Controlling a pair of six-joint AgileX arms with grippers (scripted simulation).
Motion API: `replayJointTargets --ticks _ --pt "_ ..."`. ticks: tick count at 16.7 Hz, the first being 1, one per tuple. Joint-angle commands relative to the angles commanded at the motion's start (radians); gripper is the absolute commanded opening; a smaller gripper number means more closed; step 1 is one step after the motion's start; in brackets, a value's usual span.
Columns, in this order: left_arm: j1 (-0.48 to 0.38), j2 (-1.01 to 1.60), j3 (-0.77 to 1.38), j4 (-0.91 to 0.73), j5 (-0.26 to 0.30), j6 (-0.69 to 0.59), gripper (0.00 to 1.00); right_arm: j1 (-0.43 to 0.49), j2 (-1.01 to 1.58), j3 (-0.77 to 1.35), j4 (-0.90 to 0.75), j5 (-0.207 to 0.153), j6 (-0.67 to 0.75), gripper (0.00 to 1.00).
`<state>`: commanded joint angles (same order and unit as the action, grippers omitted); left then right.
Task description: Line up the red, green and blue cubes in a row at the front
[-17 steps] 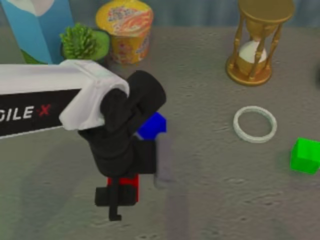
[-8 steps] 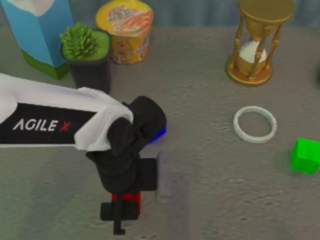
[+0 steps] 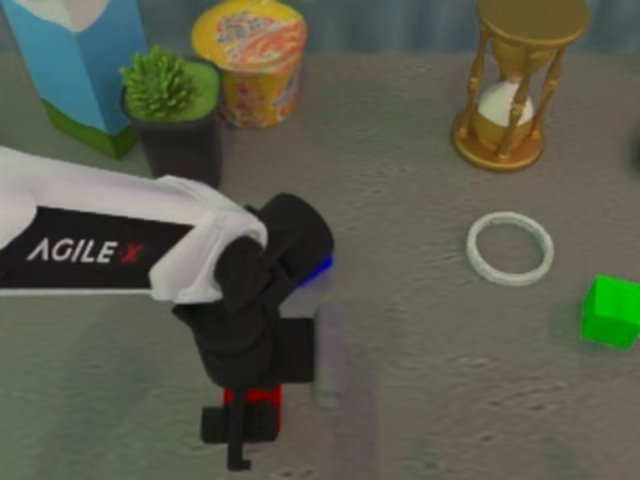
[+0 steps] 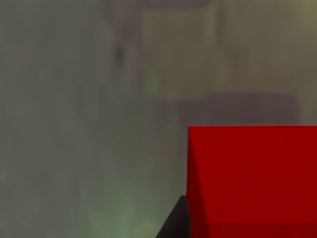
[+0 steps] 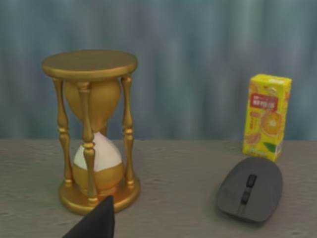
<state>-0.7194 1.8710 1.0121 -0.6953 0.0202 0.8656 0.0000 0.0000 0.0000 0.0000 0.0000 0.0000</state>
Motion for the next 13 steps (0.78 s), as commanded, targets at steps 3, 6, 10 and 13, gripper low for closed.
replayJointTargets --ticks 3,6,10,13 --pt "0.000 0.000 0.000 0.000 0.000 0.000 0.75 0.000 0.000 0.000 0.000 0.000 0.000 1.00" --pt "0.000 0.000 0.000 0.000 0.000 0.000 0.98 0.000 0.000 0.000 0.000 0.000 0.000 1.00" --pt "0.000 0.000 0.000 0.000 0.000 0.000 1.00 0.000 0.000 0.000 0.000 0.000 0.000 1.00" --pt "0.000 0.000 0.000 0.000 0.000 0.000 1.00 0.000 0.000 0.000 0.000 0.000 0.000 1.00"
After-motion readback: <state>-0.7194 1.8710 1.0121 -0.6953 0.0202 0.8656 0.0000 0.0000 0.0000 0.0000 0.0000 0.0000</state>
